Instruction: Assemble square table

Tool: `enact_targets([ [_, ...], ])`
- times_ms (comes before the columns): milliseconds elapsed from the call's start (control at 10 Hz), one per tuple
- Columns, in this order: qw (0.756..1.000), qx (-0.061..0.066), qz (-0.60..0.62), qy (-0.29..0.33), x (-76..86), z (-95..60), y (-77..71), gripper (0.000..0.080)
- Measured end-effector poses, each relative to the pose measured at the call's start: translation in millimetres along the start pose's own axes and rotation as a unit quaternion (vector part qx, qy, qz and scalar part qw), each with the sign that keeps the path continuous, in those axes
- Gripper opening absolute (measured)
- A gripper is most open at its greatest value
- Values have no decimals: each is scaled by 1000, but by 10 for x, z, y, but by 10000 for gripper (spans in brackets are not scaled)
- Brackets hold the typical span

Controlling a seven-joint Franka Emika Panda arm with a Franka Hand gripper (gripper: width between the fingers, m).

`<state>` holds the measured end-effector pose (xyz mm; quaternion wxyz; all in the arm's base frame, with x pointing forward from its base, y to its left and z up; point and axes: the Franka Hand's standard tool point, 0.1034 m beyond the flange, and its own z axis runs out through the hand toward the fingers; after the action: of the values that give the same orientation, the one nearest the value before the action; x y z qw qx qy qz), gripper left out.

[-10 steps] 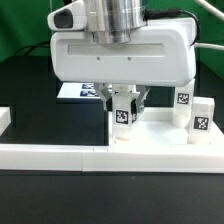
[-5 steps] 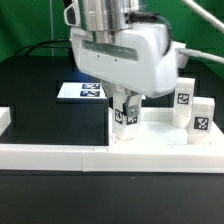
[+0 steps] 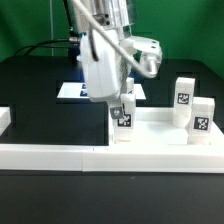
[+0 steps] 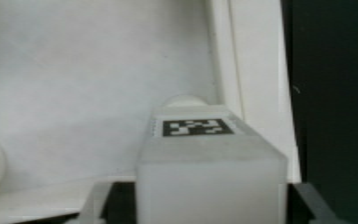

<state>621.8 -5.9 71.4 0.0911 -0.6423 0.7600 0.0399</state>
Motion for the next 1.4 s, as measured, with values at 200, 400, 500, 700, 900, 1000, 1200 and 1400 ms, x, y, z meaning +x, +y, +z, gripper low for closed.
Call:
enact_targets([
  [200,1000,-1,-26,0,-3,15,8,518],
  [400,975,-10,-221,8,-56,-3,-11,608],
  [500,958,-13,-287,12,-95,6,-2,641],
  [700,938,-15,-347,12,-62,8,-3,647],
  [900,905,-18,-425,13,-66,11,1,649],
  [1000,847,-35,-530,26,-101,10,6,649],
  [1200,731,-53,-680,25,-106,61,39,649],
  [1400,745,-53,-664,26,-106,59,37,635],
])
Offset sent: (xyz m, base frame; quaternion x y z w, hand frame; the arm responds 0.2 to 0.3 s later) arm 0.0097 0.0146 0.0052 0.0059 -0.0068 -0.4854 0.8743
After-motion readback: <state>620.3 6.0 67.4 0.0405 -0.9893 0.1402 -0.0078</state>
